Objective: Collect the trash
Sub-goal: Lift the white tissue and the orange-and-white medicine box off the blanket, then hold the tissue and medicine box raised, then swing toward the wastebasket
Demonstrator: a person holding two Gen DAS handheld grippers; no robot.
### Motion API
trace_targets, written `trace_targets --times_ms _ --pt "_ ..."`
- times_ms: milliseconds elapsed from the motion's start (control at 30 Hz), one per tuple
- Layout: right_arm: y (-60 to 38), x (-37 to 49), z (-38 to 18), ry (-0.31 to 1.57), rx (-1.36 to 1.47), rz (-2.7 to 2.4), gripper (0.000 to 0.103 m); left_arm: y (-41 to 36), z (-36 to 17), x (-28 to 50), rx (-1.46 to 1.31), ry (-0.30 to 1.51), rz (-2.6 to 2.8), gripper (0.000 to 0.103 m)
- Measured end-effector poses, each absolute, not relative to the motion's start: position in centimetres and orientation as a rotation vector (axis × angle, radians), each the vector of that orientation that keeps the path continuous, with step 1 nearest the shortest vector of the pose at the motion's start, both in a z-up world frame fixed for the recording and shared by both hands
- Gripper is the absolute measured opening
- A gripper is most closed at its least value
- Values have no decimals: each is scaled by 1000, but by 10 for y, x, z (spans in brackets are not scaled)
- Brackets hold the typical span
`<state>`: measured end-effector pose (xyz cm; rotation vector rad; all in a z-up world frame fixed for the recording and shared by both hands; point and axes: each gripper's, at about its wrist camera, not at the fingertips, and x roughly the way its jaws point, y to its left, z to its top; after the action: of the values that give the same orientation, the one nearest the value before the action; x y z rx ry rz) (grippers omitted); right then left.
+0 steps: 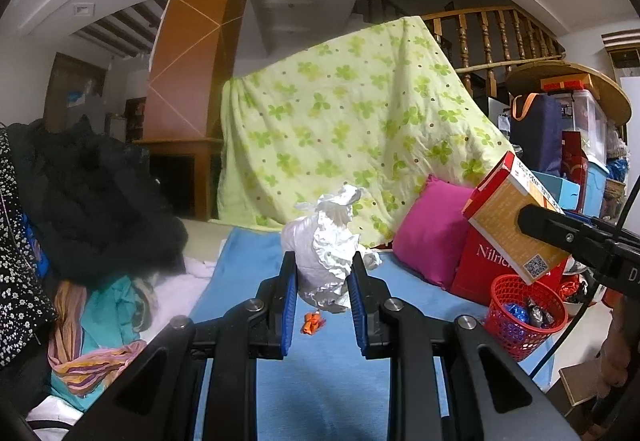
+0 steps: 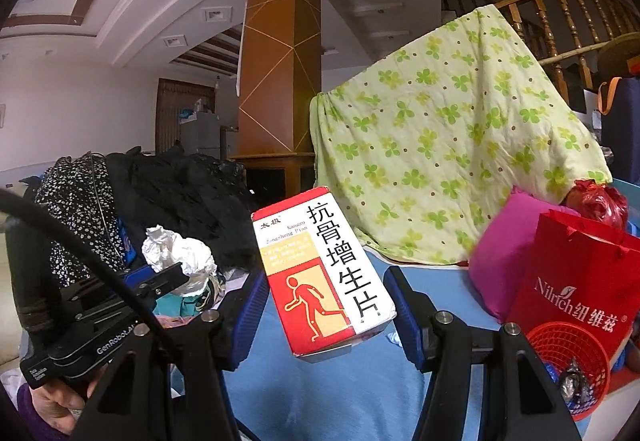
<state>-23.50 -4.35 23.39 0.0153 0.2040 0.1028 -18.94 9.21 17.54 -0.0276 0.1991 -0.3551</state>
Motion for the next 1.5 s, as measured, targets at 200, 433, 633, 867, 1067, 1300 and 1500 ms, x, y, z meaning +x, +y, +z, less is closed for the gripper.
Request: trace_targets --times_ms 200,433,633,867,1067,1300,1500 --pt "-53 -240 232 191 36 96 62 77 178 -192 5 202 -370 26" --pt "-70 -249 227 186 69 70 62 56 181 -196 44 202 -393 26" --pt "-93 -257 222 175 104 47 62 34 181 -197 81 213 -408 26" --pt "-125 -265 212 178 152 22 62 2 177 -198 126 231 -436 26" --pt "-152 -272 204 190 184 -5 62 -19 182 -201 130 227 -454 26" --pt "-172 -292 213 175 171 -61 62 -27 187 -211 127 210 -485 26" --pt "-176 -301 224 149 173 -87 62 -15 195 -218 118 186 -472 26"
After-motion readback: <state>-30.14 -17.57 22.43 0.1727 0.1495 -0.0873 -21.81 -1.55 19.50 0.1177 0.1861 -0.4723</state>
